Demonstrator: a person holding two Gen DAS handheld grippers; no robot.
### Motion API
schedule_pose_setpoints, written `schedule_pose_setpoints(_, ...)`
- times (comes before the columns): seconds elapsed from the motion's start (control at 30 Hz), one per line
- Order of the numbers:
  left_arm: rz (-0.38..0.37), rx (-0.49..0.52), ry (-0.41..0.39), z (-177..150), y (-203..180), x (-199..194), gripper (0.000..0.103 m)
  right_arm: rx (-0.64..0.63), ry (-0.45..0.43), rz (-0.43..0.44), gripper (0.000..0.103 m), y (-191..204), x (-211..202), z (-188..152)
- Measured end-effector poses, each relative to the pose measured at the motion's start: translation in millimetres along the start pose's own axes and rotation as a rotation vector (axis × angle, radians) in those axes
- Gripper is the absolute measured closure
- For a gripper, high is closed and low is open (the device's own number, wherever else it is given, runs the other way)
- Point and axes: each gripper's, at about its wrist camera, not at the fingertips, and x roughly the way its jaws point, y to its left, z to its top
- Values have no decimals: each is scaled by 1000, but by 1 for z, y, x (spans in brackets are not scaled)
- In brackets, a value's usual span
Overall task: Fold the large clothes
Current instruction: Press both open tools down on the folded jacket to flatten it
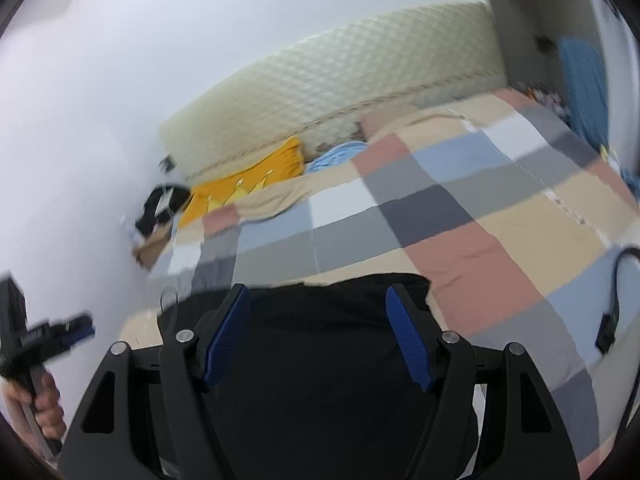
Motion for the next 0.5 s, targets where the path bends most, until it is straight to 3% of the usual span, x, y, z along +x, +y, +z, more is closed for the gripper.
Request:
schedule_pose_setpoints(0.2, 116, 150, -67, -33, -22, 34, 46, -97, 37, 35, 32, 25, 37, -47)
schedule_pose_setpoints(0.3, 136, 195, -76, -43, -25, 55, 46, -125, 37, 50, 38, 28, 61, -66)
schedule_pose_setpoints(0.5, 174, 252, -56, -49, -20, 103, 46, -177, 56, 25, 39, 32, 106, -86)
